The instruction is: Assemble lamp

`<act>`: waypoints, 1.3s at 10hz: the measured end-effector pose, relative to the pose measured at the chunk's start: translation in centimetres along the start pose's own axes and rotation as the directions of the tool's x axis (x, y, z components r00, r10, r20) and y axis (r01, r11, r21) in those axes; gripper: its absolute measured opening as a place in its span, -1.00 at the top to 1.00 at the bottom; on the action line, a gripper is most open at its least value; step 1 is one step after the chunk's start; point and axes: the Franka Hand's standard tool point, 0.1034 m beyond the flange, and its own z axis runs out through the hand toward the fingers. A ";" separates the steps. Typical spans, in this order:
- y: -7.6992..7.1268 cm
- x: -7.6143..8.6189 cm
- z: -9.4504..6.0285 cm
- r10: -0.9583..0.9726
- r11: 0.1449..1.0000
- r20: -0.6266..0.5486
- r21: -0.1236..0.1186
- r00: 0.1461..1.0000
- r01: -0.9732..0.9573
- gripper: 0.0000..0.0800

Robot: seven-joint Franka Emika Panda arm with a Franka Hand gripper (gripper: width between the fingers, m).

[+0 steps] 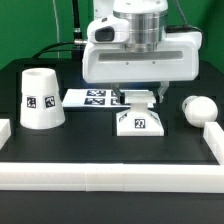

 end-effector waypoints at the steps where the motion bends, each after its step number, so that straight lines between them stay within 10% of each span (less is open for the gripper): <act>1: -0.2 1.5 -0.1 -0.002 1.000 -0.003 0.003 1.000 0.002 -0.34; 9: -3.7 11.4 -0.9 -0.009 1.000 -0.058 0.021 0.998 0.010 -0.34; 13: -5.5 13.2 -1.0 -0.008 1.000 -0.074 0.026 0.997 0.010 -0.34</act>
Offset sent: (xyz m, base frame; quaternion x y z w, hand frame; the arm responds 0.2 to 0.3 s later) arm 0.0516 0.0139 -0.0115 0.0010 -0.0071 0.0216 0.9997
